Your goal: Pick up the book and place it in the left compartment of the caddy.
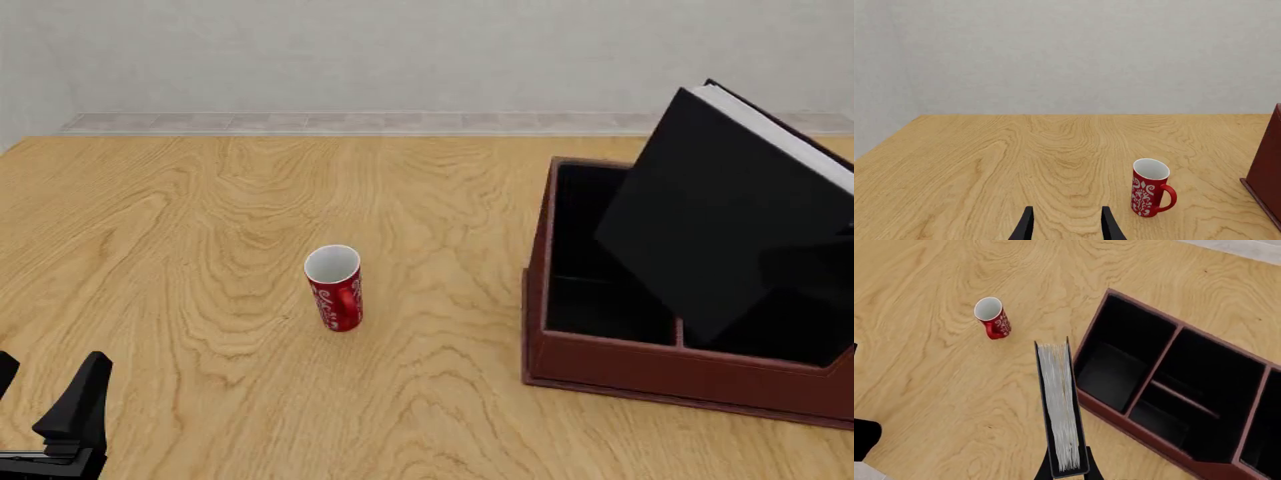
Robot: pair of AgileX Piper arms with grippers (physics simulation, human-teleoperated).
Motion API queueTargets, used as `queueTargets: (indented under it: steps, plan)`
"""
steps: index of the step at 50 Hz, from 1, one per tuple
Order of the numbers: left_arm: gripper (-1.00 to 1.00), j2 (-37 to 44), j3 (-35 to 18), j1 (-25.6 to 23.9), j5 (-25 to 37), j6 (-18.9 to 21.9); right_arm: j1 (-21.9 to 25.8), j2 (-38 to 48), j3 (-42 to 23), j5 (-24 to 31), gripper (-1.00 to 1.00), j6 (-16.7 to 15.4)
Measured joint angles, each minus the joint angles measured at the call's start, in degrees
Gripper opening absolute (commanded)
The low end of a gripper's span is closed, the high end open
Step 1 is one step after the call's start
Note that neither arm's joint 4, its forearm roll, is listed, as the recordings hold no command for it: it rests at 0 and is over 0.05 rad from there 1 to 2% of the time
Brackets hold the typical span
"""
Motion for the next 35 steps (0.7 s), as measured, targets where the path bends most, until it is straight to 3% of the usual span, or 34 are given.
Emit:
queueTargets:
  steps: [35]
  plan:
    - [1.0, 0.0, 0.0, 0.0, 0.0, 0.0, -6.31, 1.45, -1.2, 0.0, -1.0, 0.59]
